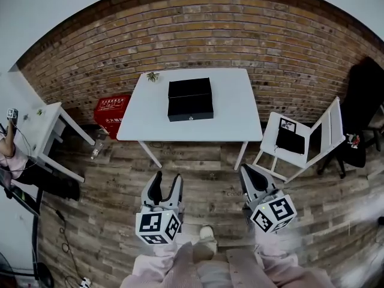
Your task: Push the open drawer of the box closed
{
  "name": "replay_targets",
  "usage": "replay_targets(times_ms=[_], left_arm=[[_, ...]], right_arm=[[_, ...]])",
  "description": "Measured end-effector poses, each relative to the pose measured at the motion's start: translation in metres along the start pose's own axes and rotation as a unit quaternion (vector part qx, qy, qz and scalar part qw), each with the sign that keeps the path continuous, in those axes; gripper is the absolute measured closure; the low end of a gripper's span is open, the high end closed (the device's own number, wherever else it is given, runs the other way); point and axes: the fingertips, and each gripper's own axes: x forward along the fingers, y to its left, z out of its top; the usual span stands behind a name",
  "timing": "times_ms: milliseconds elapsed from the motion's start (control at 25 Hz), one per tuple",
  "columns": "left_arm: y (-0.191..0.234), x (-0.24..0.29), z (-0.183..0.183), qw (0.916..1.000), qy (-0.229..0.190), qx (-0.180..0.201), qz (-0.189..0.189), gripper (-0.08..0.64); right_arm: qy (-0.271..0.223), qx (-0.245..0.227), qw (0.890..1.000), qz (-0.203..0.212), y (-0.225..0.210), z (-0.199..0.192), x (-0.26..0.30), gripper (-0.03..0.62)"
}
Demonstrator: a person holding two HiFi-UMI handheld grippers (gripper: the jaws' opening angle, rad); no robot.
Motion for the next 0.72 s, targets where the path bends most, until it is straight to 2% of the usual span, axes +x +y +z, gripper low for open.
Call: replay_targets(times_ms=[360, 720], left_arm=[[0.032, 0.043, -0.001, 0.9999, 0.012, -0.01, -0.003, 0.327], [0.048, 0.069, -0.006, 0.9996, 0.019, -0.017, -0.013, 0.327]], right_arm=[[0.009, 0.01, 1.0, -0.007, -0.013, -0.009, 0.054, 0.589], [0.012, 0.008, 1.0, -0.016, -0.018, -0.013, 0.079, 0.589]])
